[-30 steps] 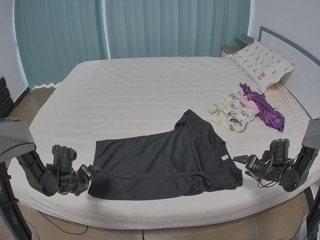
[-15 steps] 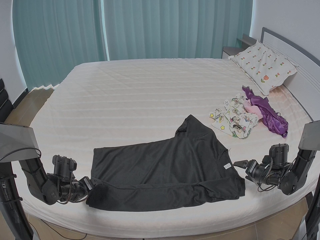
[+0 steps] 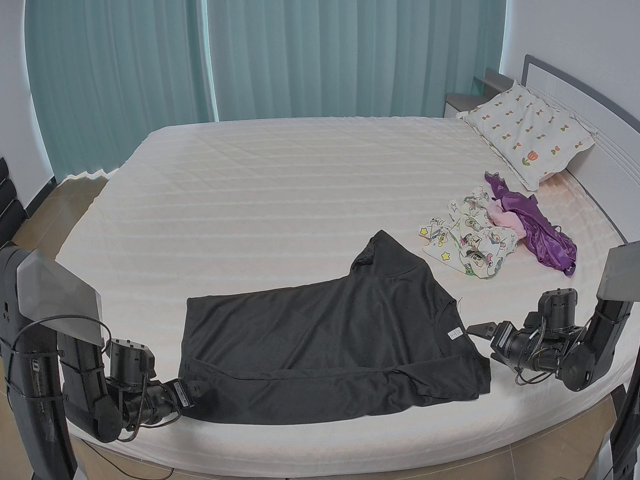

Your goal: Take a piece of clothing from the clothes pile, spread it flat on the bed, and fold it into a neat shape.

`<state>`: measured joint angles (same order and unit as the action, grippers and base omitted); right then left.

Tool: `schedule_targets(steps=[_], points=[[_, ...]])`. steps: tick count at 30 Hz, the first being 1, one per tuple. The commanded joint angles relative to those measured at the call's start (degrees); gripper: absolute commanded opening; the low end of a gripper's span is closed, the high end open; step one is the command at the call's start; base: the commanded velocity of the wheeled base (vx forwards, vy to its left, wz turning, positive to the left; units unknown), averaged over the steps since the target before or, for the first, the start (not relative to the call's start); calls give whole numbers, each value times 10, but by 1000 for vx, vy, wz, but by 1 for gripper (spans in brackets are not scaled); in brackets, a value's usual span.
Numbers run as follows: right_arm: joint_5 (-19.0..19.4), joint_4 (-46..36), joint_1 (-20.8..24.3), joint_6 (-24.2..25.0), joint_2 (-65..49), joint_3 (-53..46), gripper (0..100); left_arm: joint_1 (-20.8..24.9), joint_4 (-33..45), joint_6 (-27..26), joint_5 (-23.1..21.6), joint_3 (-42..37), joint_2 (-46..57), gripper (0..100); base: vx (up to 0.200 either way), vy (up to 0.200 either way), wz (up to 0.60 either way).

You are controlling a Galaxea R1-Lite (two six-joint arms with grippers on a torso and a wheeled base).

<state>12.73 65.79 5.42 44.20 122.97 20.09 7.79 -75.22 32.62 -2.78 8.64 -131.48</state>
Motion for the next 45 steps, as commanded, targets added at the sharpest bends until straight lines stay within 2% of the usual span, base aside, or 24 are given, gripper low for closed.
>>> schedule_targets(steps=[1, 4, 5, 14, 25, 26, 33, 35, 39, 42, 45], points=[[0, 0, 0, 0, -1, -1, 100, 12, -4, -4, 8, -18, -30, 100, 0, 0, 0], [0, 0, 0, 0, -1, -1, 100, 14, -4, -6, 20, -19, -34, 100, 0, 0, 0], [0, 2, 0, 0, 0, -1, 100, 15, -4, -6, 23, -18, -35, 0, 0, 0, 0], [0, 25, 0, 0, 3, -9, 100, 14, 2, -31, 55, -38, -34, 0, 0, 0, 0], [0, 25, 0, -1, 4, -9, 100, 14, 1, -49, 57, -54, -43, 0, 0, 0, 0], [0, 25, 0, -1, 4, -9, 100, 14, 1, -49, 57, -54, -43, 100, 0, 0, 0], [0, 25, 0, -1, 3, -9, 100, 2, -5, -51, 57, -48, -32, 100, 0, 0, 0], [0, 25, 0, -1, 3, -9, 100, -19, -9, -50, 58, -42, 23, 100, 0, 0, 0], [0, 25, 0, -1, 3, -9, 100, -32, -4, -46, 57, -13, 86, 100, 0, 0, 0], [0, 26, 0, -1, 3, -9, 100, -33, 7, -46, 56, 6, 94, 100, 0, 0, 0], [0, 28, 0, -1, 4, -8, 100, -39, 111, -43, 28, 95, 101, 100, 0, 0, 0]])
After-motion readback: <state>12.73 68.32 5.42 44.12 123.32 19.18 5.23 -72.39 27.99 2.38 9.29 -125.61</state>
